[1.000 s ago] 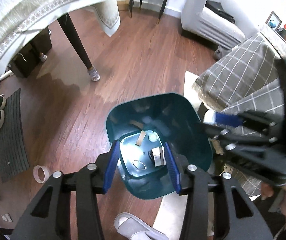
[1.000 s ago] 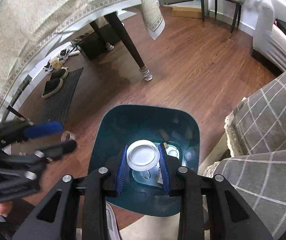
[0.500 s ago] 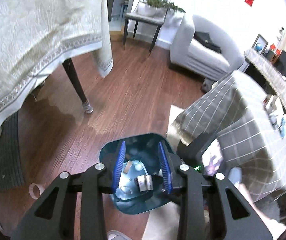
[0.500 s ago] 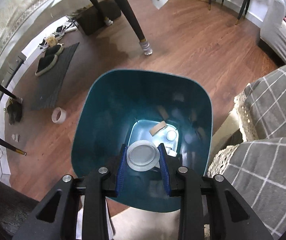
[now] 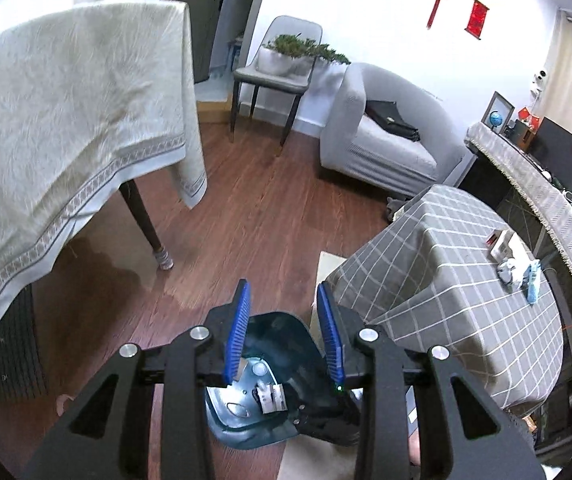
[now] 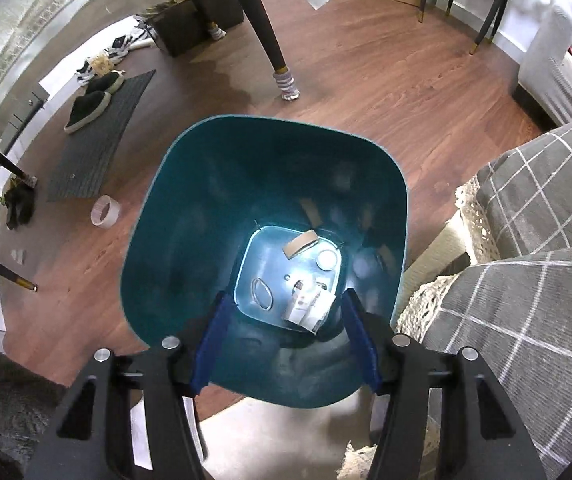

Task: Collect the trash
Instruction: 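Move both tools back over the table toward the remaining trash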

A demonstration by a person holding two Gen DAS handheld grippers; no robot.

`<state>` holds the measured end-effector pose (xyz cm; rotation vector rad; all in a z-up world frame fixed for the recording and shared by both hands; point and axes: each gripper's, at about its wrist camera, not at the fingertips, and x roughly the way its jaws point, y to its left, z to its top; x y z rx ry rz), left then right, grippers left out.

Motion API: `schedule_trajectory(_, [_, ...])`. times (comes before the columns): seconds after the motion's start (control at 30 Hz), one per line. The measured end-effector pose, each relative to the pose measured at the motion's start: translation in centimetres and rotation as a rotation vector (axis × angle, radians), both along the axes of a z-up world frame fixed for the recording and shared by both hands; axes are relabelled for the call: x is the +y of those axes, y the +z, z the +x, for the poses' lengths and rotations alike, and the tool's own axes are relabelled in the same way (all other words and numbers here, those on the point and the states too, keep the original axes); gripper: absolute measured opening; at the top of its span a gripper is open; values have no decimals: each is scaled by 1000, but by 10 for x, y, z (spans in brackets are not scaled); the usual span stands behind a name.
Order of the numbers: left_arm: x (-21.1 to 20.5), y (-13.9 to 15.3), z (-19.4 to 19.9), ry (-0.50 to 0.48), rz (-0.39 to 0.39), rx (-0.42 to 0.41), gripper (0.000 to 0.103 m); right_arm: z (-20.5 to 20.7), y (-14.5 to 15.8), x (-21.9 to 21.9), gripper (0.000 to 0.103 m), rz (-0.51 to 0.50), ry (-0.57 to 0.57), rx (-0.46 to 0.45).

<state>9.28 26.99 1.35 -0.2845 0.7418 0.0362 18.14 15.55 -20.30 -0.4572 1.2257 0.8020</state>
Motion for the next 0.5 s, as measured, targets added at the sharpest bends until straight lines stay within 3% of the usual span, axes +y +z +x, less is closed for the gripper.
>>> schedule_trajectory(0.5, [-36, 23, 15, -35, 32, -48, 42, -22, 109, -24, 55, 235, 51, -133])
